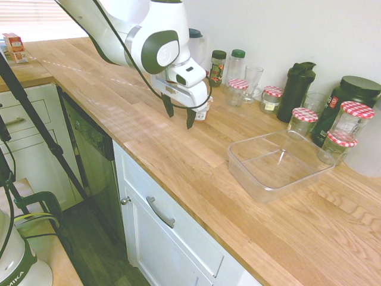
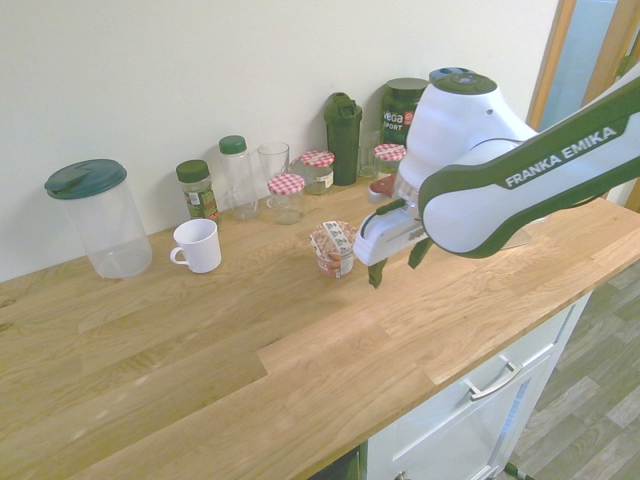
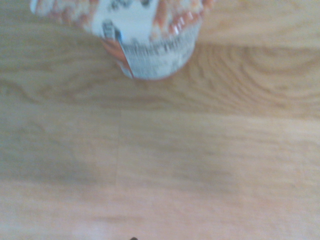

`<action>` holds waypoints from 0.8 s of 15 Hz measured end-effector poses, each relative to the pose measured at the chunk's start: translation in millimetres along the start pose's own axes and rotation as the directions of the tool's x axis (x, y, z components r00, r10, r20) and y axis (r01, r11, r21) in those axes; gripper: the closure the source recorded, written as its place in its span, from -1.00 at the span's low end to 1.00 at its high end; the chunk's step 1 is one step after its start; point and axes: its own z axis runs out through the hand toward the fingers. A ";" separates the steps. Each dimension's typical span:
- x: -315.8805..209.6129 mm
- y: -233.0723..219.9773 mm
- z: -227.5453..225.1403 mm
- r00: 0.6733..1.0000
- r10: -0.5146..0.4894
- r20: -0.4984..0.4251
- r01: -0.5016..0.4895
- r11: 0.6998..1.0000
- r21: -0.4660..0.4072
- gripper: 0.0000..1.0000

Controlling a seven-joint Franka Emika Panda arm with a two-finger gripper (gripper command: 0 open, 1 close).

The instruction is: Put the cereal into the container

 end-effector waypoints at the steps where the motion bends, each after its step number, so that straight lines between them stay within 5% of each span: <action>1: 3.7 -13.2 0.6 1.000 0.001 -0.027 -0.001 1.000 0.022 -1.00; 7: 16.6 -45.3 23.8 0.998 0.009 -0.069 -0.007 0.999 0.033 -1.00; 12: 26.2 -60.7 34.5 0.996 0.043 -0.075 -0.032 0.990 0.137 -1.00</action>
